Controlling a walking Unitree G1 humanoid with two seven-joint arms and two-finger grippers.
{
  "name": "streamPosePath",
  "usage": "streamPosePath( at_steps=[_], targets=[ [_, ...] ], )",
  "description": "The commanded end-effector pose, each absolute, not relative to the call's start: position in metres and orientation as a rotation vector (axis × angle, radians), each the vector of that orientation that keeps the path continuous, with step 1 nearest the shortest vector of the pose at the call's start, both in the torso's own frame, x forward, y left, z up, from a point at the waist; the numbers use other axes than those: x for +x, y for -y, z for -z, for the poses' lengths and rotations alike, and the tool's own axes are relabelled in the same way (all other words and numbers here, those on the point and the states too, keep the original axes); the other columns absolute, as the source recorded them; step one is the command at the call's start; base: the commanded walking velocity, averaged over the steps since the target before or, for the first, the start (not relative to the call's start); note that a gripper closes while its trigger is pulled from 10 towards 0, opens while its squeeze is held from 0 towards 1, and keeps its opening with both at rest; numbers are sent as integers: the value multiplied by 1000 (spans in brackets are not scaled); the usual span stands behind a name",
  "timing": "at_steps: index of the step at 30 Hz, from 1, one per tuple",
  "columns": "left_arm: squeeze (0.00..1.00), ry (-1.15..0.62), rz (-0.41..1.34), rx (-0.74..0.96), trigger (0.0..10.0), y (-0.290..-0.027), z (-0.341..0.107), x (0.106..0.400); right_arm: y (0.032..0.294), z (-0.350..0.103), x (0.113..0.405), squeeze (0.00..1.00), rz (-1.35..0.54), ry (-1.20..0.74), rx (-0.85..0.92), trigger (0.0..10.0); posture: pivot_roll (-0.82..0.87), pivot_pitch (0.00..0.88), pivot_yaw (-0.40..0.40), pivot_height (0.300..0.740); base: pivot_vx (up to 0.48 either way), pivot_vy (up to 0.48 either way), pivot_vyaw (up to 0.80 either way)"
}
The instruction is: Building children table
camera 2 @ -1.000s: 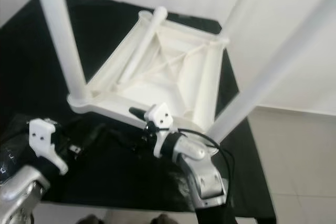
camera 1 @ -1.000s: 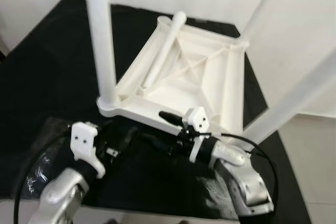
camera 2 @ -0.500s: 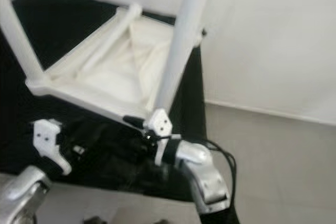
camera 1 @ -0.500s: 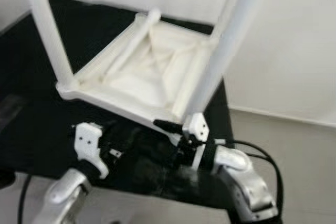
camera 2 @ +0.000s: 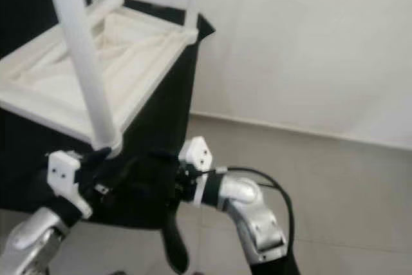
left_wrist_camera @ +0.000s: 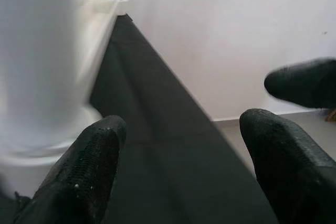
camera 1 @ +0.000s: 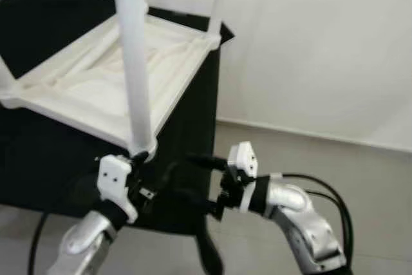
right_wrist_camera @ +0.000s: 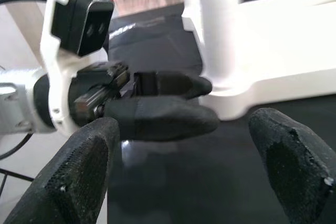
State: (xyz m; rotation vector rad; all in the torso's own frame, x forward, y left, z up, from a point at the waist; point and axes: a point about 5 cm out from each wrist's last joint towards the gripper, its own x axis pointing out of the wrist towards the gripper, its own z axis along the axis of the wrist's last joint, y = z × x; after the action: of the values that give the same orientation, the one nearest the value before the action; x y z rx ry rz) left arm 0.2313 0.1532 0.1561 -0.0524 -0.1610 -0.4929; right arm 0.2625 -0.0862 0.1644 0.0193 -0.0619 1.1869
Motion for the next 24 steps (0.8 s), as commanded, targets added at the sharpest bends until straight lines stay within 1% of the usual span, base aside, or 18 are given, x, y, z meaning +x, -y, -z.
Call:
streamPosePath(
  at_steps=[1, 2, 3, 4, 7, 12, 13, 14, 16, 19, 20, 24],
  targets=[
    [0, 150, 510, -45, 10000, -148, -154, 230, 99, -159, 276, 0, -1011, 51, 14, 10000, 56, 201, -118, 740, 0, -458, 0],
    [0, 150, 510, -45, 10000, -148, -154, 230, 99, -159, 276, 0, -1011, 51, 14, 10000, 56, 201, -118, 740, 0, -458, 0],
    [0, 158, 510, -44, 10000, -147, -156, 233, 106, -156, 288, 0, -882, 46, -1, 10000, 56, 201, -117, 740, 0, -454, 0],
    [0, 158, 510, -44, 10000, -147, -156, 233, 106, -156, 288, 0, -882, 46, -1, 10000, 56, 201, -117, 740, 0, -454, 0],
    [0, 167, 510, -42, 10000, -144, -159, 238, 110, -153, 295, 0, -788, 33, -3, 10000, 57, 200, -114, 740, 0, -454, 0],
    [0, 167, 501, -41, 10000, -143, -159, 242, 113, -153, 299, 0, -723, 33, -9, 10000, 55, 200, -115, 740, 0, -448, 0],
    [0, 161, 485, -38, 10000, -143, -158, 244, 115, -152, 301, 0, -683, 29, -12, 10000, 54, 201, -115, 740, 0, 0, 0],
    [0, 161, 485, -38, 10000, -143, -158, 244, 115, -152, 301, 0, -683, 29, -12, 10000, 54, 201, -115, 740, 0, 0, 0],
    [0, 145, 454, -39, 10000, -146, -156, 249, 119, -151, 305, 0, -594, 21, -42, 10000, 49, 199, -116, 740, 0, 0, 0],
    [0, 135, 437, -32, 10000, -147, -154, 251, 121, -150, 307, 0, -549, 16, -56, 10000, 47, 199, -116, 740, 0, 0, 0],
    [0, 121, 413, -12, 10000, -148, -152, 253, 124, -149, 311, 0, -496, 12, -72, 10000, 46, 198, -119, 740, 0, 0, 0],
    [0, 104, 382, 7, 10000, -150, -149, 255, 126, -147, 314, 0, -461, 2, -71, 10000, 44, 199, -119, 740, 0, 0, 0]
  ],
)
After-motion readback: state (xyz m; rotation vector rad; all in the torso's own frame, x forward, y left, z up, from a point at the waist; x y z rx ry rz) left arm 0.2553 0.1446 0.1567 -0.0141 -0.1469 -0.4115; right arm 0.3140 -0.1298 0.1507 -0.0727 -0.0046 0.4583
